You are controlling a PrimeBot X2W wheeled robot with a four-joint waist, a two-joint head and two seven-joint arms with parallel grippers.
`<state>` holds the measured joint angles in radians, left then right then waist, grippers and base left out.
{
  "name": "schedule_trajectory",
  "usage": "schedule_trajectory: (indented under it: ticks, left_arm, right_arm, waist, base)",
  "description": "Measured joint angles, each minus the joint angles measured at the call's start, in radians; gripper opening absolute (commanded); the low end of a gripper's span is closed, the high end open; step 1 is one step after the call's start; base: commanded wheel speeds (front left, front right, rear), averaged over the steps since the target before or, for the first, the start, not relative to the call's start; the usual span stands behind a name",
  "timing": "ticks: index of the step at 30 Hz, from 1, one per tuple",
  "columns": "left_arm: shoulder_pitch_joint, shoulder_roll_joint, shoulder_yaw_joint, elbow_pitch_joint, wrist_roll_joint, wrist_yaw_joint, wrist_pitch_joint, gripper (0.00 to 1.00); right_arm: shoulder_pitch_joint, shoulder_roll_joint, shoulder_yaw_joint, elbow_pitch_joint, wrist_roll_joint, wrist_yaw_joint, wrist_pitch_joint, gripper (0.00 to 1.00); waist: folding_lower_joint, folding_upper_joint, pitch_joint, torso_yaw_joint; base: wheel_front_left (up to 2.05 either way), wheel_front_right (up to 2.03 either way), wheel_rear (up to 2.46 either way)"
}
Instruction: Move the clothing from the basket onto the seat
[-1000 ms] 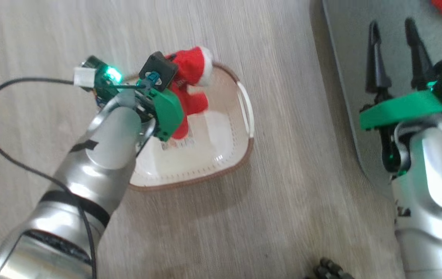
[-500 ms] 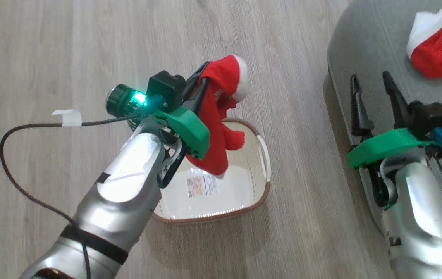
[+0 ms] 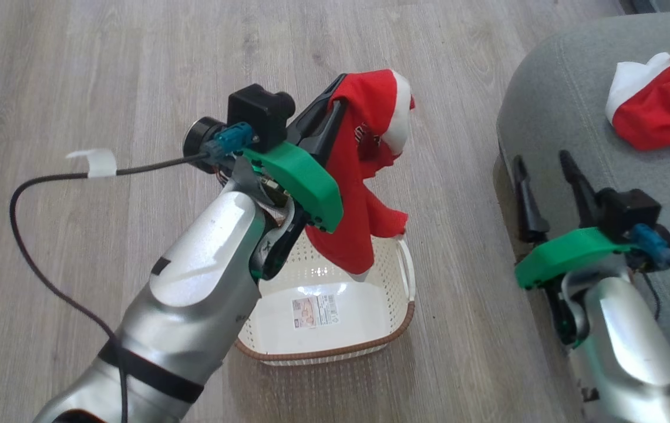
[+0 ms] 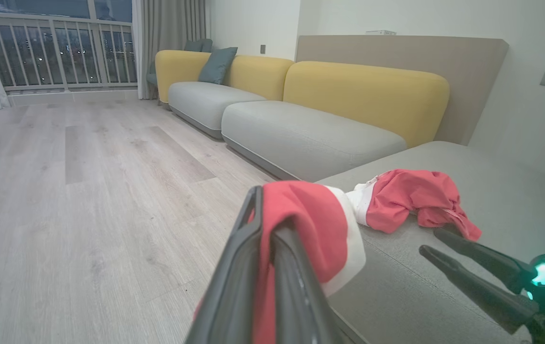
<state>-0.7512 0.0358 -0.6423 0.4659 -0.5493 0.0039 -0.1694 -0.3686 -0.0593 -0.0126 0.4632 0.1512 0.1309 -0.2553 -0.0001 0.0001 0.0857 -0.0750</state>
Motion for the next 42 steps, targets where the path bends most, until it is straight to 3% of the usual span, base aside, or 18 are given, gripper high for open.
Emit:
schedule_trajectory:
  ticks: [5,11,16,23,32,38,39,41,42]
  left_arm:
    - [0.0,0.0,-0.008,-0.016,-0.014,0.0,0.014,0.0]
    - [0.0,0.0,-0.027,-0.023,-0.025,-0.001,0.016,0.0]
    - [-0.009,0.001,-0.049,-0.018,-0.042,-0.01,0.015,0.0]
    - [-0.035,0.001,-0.1,-0.002,-0.072,-0.019,0.005,0.0]
    - [-0.06,0.001,-0.166,0.012,-0.125,-0.025,-0.008,0.0]
    - [-0.073,0.001,-0.227,0.007,-0.171,-0.026,-0.018,0.0]
    - [-0.074,0.001,-0.234,0.008,-0.175,-0.026,-0.021,0.0]
    - [-0.074,0.002,-0.243,0.008,-0.186,-0.018,-0.028,0.0]
    - [-0.074,0.002,-0.247,0.008,-0.193,-0.018,-0.031,0.0]
  right_arm:
    - [0.005,-0.002,0.108,-0.055,0.039,0.0,0.0,1.0]
    - [-0.044,-0.04,0.375,-0.126,0.115,0.0,0.0,1.0]
    - [-0.137,-0.056,0.531,-0.121,0.157,0.0,0.0,1.0]
    - [-0.202,-0.046,0.621,0.026,0.165,0.0,0.0,1.0]
    - [-0.257,-0.018,0.648,0.225,0.147,0.0,0.0,1.0]
    - [-0.28,-0.014,0.662,0.288,0.154,0.0,0.0,1.0]
    - [-0.285,-0.012,0.672,0.292,0.162,0.0,0.0,0.95]
    - [-0.296,-0.01,0.688,0.305,0.182,0.0,0.0,0.21]
    - [-0.301,-0.01,0.69,0.307,0.188,0.0,0.0,0.0]
  waist:
    - [0.0,0.0,-0.005,0.001]
    - [0.0,0.0,-0.002,0.013]
    - [0.0001,-0.0001,0.006,0.032]
    - [0.0001,-0.0001,0.009,0.061]
    - [0.0002,-0.0001,0.01,0.102]
    - [0.0002,-0.0001,0.004,0.137]
    - [0.0001,-0.0001,0.002,0.143]
    - [0.0001,-0.0001,0.0,0.152]
    - [0.0001,0.0,0.0,0.155]
  base:
    - [0.0,0.0,0.0]
    - [0.0,0.0,0.0]
    - [0.0,0.0,0.0]
    - [0.0,0.0,0.0]
    - [0.0,0.0,0.0]
    - [0.0,0.0,0.0]
    - [0.0,0.0,0.0]
    - [0.0,0.0,0.0]
    - [0.0,0.0,0.0]
